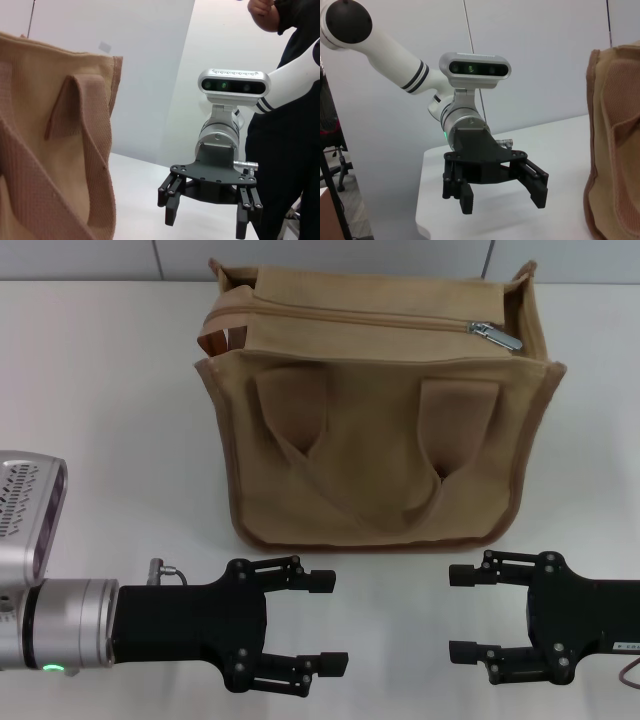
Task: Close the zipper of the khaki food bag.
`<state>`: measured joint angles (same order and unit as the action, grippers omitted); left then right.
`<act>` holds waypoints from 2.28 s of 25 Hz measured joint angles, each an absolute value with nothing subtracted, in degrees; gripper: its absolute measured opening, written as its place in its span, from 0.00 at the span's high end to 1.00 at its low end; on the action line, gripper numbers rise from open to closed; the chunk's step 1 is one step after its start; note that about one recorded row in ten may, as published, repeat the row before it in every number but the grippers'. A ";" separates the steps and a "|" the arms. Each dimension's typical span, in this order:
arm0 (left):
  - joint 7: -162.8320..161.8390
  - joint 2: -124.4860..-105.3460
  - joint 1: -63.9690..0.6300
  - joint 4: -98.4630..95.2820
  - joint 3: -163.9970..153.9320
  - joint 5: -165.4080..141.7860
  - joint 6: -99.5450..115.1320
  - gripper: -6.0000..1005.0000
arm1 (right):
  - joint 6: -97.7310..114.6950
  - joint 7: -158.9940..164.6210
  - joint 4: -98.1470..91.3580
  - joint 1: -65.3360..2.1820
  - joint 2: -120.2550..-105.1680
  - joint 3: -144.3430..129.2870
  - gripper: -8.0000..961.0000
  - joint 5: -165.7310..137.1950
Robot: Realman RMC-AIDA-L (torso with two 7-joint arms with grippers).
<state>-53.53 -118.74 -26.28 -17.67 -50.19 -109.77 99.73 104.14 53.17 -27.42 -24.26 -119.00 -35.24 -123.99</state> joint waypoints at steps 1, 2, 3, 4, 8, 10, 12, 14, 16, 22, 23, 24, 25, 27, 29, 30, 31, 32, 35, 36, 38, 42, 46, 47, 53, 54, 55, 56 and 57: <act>-53.53 -118.74 -26.28 -17.67 -50.19 -109.77 99.75 0.17 | 104.14 53.17 -27.42 -24.26 -119.00 -35.24 0.21 -123.98; -53.52 -118.74 -26.28 -17.67 -50.18 -109.77 99.77 0.17 | 104.14 53.17 -27.42 -24.26 -119.00 -35.24 0.21 -123.97; -53.53 -118.74 -26.28 -17.67 -50.18 -109.77 99.80 0.17 | 104.13 53.17 -27.42 -24.26 -119.00 -35.24 0.21 -123.96; -53.53 -118.74 -26.28 -17.67 -50.19 -109.77 99.81 0.17 | 104.14 53.17 -27.42 -24.26 -119.00 -35.24 0.21 -123.96; -53.57 -118.74 -26.28 -17.53 -50.19 -109.78 99.84 0.17 | 104.14 53.17 -27.42 -24.26 -119.04 -35.24 0.21 -123.92; -53.55 -118.74 -26.28 -17.33 -50.23 -109.78 99.84 0.17 | 104.14 53.17 -27.38 -24.26 -119.06 -35.23 0.21 -123.92; -53.47 -118.74 -26.28 -17.25 -50.25 -109.78 99.86 0.17 | 104.14 53.18 -27.36 -24.19 -119.07 -35.19 0.21 -123.91; -53.44 -118.74 -26.27 -17.24 -50.31 -109.78 99.92 0.17 | 104.14 53.18 -27.34 -24.14 -119.09 -35.16 0.21 -123.92; -53.43 -118.73 -26.23 -17.23 -50.41 -109.78 99.98 0.17 | 104.14 53.25 -27.33 -24.12 -119.09 -35.13 0.21 -123.91; -53.43 -118.65 -26.02 -17.22 -50.46 -109.78 100.02 0.17 | 104.14 53.29 -27.33 -24.00 -119.09 -34.96 0.21 -123.92; -53.43 -118.65 -26.00 -17.22 -50.45 -109.78 100.01 0.17 | 104.14 53.32 -27.33 -23.98 -119.09 -34.94 0.21 -123.91; -53.43 -118.65 -25.97 -17.22 -50.46 -109.78 100.02 0.17 | 104.14 53.33 -27.33 -23.96 -119.10 -34.94 0.21 -123.91; -53.43 -118.65 -25.96 -17.22 -50.47 -109.78 100.02 0.17 | 104.15 53.33 -27.33 -23.94 -119.12 -34.96 0.21 -123.92; -53.43 -118.65 -25.95 -17.22 -50.52 -109.78 100.02 0.17 | 104.14 53.34 -27.29 -23.90 -119.16 -34.99 0.21 -123.92; -53.43 -118.65 -25.93 -17.22 -50.53 -109.78 100.02 0.17 | 104.14 53.35 -27.22 -23.90 -119.18 -34.98 0.21 -123.92; -53.43 -118.65 -25.93 -17.22 -50.55 -109.77 100.02 0.17 | 104.14 53.36 -27.20 -23.92 -119.18 -34.98 0.21 -123.92; -53.43 -118.65 -25.93 -17.22 -50.58 -109.77 100.02 0.17 | 104.14 53.38 -27.17 -23.94 -119.18 -35.00 0.21 -123.91; -53.43 -118.65 -25.93 -17.22 -50.60 -109.78 100.01 0.17 | 104.14 53.39 -27.16 -23.95 -119.18 -35.02 0.21 -123.92; -53.43 -118.65 -25.91 -17.22 -50.64 -109.80 99.92 0.17 | 104.14 53.38 -27.07 -23.99 -119.18 -34.90 0.21 -123.92; -53.43 -118.65 -25.88 -17.22 -50.64 -109.80 99.89 0.17 | 104.14 53.38 -26.99 -24.04 -119.18 -34.84 0.21 -123.92; -53.42 -118.61 -25.84 -17.23 -50.64 -109.80 99.91 0.17 | 104.15 53.38 -26.83 -24.12 -119.18 -34.78 0.21 -123.92; -53.38 -118.58 -25.84 -17.24 -50.54 -109.79 99.89 0.17 | 104.14 53.38 -26.79 -24.17 -119.18 -34.66 0.21 -123.92; -53.36 -118.56 -25.84 -17.24 -50.23 -109.77 99.77 0.17 | 104.07 53.29 -26.80 -24.17 -119.18 -34.62 0.21 -123.91; -53.36 -118.56 -25.84 -17.25 -50.19 -109.77 99.79 0.17 | 104.03 53.26 -26.80 -24.17 -119.18 -34.62 0.21 -123.91; -53.41 -118.56 -25.96 -17.22 -50.17 -109.79 99.94 0.17 | 103.62 53.24 -26.80 -24.25 -119.18 -34.62 0.21 -123.85; -53.42 -118.56 -25.96 -17.22 -50.17 -109.79 99.94 0.17 | 103.59 53.24 -26.80 -24.26 -119.18 -34.63 0.21 -123.84; -53.42 -118.56 -25.93 -17.22 -50.17 -109.79 99.93 0.17 | 103.57 53.23 -26.81 -24.26 -119.17 -34.62 0.21 -123.84; -53.42 -118.56 -25.89 -17.23 -50.17 -109.79 99.95 0.17 | 103.54 53.23 -26.81 -24.26 -119.18 -34.63 0.21 -123.83; -53.41 -118.56 -25.85 -17.23 -50.18 -109.78 99.98 0.17 | 103.53 53.22 -26.81 -24.25 -119.17 -34.62 0.21 -123.83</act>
